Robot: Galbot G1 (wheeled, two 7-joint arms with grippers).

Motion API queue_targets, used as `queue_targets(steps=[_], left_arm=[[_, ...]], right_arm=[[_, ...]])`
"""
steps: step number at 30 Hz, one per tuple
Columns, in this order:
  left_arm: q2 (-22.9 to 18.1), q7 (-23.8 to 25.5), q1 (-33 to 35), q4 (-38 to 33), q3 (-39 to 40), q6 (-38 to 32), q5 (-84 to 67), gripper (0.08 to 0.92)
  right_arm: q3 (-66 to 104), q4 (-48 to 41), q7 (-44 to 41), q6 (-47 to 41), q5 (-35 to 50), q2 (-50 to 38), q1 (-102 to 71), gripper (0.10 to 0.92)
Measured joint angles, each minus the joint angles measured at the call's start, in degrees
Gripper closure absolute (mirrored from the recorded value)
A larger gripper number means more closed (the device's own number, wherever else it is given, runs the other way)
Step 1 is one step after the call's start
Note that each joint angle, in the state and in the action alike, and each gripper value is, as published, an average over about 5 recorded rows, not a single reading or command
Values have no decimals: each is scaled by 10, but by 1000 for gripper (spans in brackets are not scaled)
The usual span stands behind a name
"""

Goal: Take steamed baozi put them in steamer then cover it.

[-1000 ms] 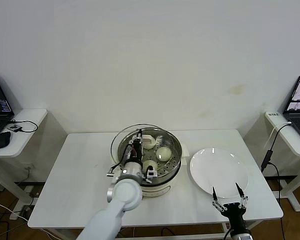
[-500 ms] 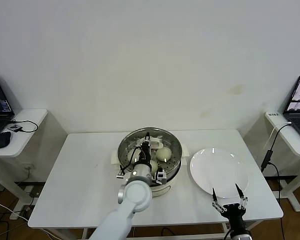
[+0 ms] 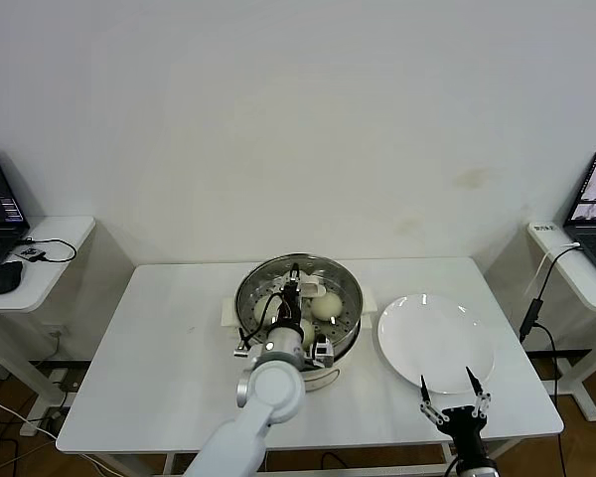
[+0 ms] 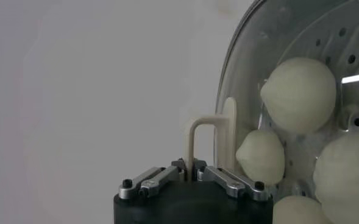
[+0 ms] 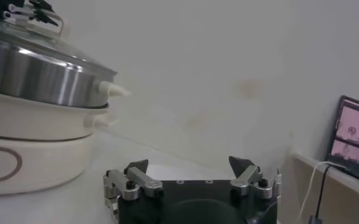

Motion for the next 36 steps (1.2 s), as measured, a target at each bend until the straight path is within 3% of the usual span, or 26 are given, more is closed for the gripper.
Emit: queue_targets(steps=[10, 20, 27, 36], left_arm=[[23, -4, 35, -56, -4, -6, -11, 474], [77, -31, 131, -181, -31, -23, -62, 206], [128, -121, 246, -251, -124, -85, -219, 177], [163, -229, 366, -245, -271, -211, -558, 177]], right_arm=[[-5, 0, 0, 0, -4, 0, -3, 203], [-9, 0, -2, 3, -2, -7, -10, 203], [-20, 5, -8, -5, 13, -12, -13, 202], [-42, 28, -23, -24, 50, -30, -32, 202]])
